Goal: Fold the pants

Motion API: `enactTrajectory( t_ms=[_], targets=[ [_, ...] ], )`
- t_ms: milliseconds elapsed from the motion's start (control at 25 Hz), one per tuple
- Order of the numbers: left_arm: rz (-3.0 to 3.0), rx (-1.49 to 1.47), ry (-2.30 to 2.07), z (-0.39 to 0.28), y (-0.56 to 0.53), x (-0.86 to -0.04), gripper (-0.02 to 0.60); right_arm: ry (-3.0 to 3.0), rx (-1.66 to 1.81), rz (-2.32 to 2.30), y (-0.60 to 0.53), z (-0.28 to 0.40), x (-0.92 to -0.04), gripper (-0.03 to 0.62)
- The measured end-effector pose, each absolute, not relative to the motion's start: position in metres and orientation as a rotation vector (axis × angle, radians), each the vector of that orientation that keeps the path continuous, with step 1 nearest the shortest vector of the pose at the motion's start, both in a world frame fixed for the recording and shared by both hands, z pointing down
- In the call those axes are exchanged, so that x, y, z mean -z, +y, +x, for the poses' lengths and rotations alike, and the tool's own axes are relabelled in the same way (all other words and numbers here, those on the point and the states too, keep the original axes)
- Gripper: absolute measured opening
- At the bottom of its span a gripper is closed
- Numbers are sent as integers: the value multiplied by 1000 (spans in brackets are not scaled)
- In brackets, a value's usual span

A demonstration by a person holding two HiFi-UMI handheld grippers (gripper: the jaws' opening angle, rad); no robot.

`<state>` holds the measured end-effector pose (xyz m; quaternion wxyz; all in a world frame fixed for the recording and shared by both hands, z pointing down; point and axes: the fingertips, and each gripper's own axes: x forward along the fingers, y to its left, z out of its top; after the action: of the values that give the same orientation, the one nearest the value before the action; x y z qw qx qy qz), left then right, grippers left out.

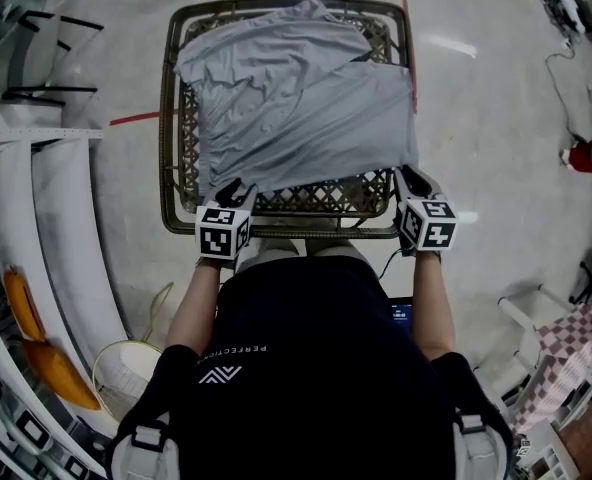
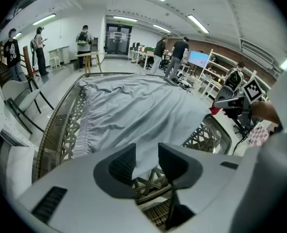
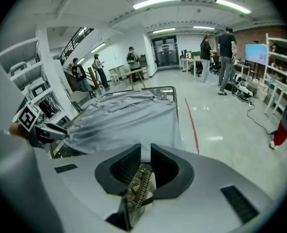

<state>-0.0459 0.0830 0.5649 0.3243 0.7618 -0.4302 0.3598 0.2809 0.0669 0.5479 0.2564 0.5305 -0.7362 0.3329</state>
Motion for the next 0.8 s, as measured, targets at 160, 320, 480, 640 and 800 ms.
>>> enactTrajectory(
  t_ms=[160, 320, 480, 640, 800],
  targets=[
    [1998, -960, -1106, -30, 75, -569, 149, -1963, -907, 1438, 63, 296, -561, 48],
    [1999, -981, -1075, -14, 70, -575, 149, -1933, -910, 1439, 57, 310, -572, 134],
    [1997, -996, -1065, -7, 63, -576, 148, -1921, -914, 1429, 50, 316, -582, 156],
    [2005, -1006, -1045, 8, 55, -578, 149, -1906, -935, 1436, 44, 323, -593, 184],
    [2016, -1017, -1023, 20, 47, -580, 149, -1886, -980, 1465, 38, 327, -605, 219]
  ],
)
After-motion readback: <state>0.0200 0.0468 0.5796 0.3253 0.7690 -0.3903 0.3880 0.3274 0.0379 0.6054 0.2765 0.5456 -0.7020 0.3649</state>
